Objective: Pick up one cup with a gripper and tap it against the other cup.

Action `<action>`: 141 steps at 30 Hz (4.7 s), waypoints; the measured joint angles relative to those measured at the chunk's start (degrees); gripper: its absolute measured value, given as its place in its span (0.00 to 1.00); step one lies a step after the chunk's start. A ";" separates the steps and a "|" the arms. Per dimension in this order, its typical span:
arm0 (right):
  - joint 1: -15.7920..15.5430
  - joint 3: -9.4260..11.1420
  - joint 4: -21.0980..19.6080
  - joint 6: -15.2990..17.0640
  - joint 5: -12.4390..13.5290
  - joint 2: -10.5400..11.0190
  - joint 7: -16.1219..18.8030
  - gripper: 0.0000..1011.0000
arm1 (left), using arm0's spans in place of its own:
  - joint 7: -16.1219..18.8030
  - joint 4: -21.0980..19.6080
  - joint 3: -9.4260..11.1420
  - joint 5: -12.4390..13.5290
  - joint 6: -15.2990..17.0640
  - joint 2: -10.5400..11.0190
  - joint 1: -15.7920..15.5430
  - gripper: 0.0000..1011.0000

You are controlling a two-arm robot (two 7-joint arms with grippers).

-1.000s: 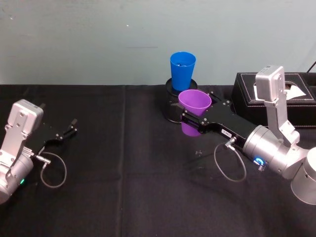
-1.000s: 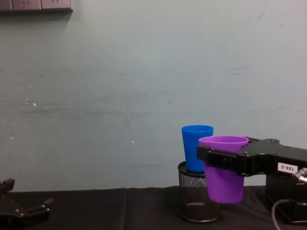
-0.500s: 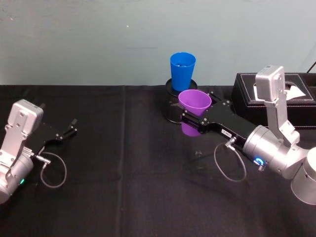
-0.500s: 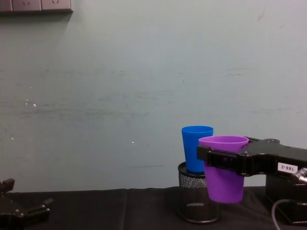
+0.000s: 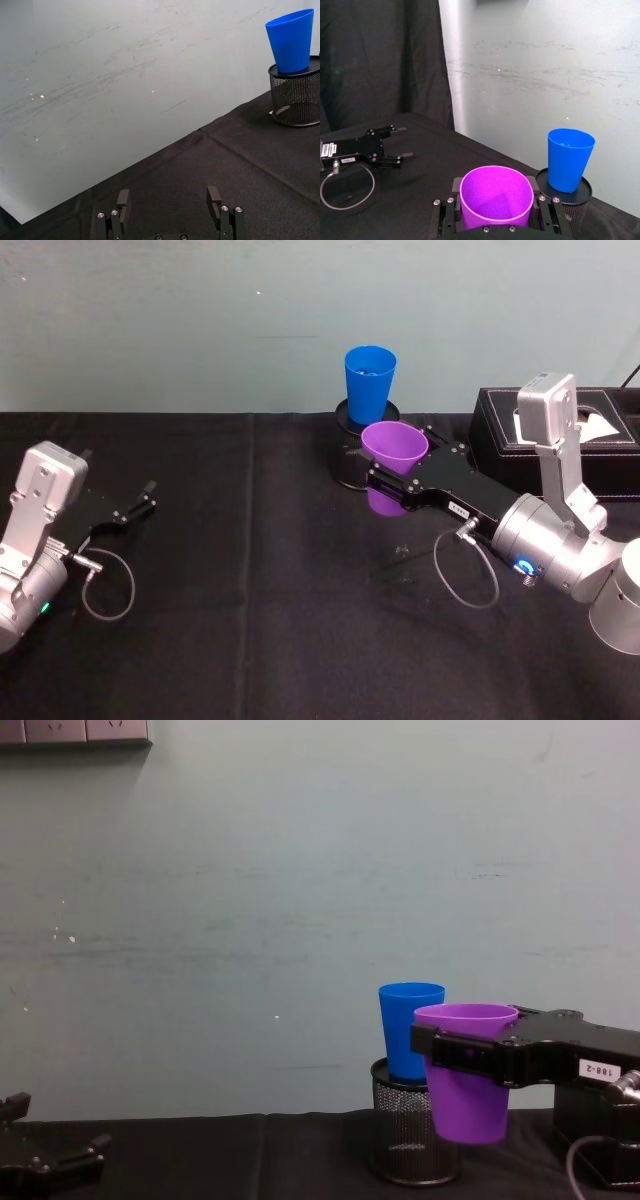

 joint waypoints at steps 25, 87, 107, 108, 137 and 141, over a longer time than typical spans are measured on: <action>0.00 0.00 0.00 0.00 0.00 0.00 0.00 0.74 | 0.00 0.00 0.00 0.01 0.00 0.00 0.00 0.99; 18.72 -2.95 29.38 -8.38 -2.22 -9.57 2.95 0.74 | 0.00 0.00 0.00 0.00 0.00 0.00 0.00 0.99; 21.01 -1.96 31.89 -8.03 -4.24 -11.26 1.58 0.74 | 0.00 0.00 0.00 0.00 0.00 0.00 0.00 0.99; 21.18 -1.84 32.08 -8.01 -4.29 -11.35 1.55 0.74 | 0.00 0.00 0.00 0.00 0.00 0.00 0.00 0.99; 23.13 -1.10 34.56 -7.61 -4.75 -12.61 1.77 0.74 | 0.00 0.00 0.00 0.00 0.00 0.00 0.00 0.99; 23.13 -1.11 34.53 -7.64 -4.74 -12.60 1.81 0.74 | 0.00 0.00 0.00 0.00 0.00 0.00 0.00 0.99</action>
